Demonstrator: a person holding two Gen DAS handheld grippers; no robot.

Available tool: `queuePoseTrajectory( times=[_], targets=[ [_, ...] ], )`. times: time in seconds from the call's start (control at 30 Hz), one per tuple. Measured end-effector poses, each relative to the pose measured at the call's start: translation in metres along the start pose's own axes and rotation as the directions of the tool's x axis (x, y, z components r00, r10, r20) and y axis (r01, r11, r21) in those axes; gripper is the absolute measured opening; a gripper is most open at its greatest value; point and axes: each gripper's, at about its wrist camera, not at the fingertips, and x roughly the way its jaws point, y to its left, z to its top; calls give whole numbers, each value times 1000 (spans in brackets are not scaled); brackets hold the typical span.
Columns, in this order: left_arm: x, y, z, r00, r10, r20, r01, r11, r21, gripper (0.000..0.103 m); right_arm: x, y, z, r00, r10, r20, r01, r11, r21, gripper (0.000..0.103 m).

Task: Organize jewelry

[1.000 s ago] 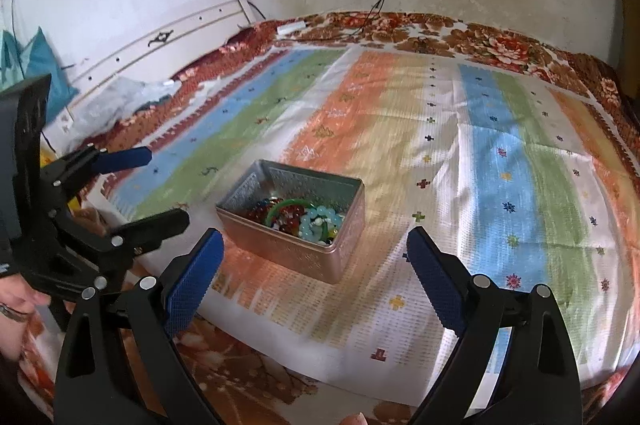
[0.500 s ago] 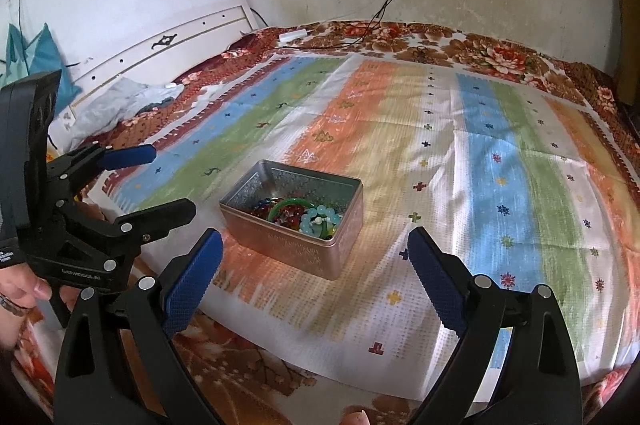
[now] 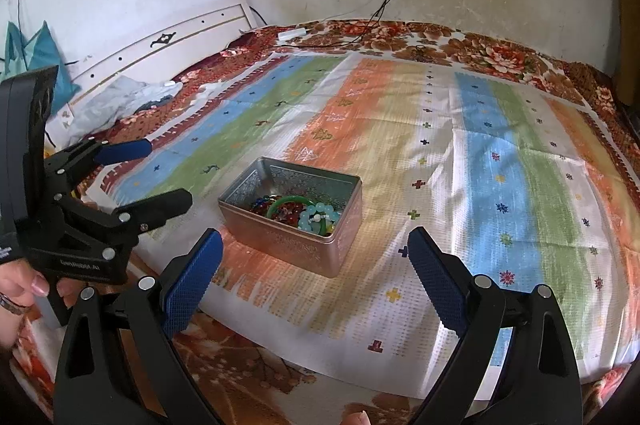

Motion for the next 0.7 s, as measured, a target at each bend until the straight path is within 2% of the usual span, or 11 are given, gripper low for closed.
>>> queuePoseTrajectory(
  times=[0.7],
  targets=[
    [3,-2,-2,1000,-19,-19,19,1000,3,97,2,1,-1,1000,-7,-7,7,1000,-5,94]
  ],
)
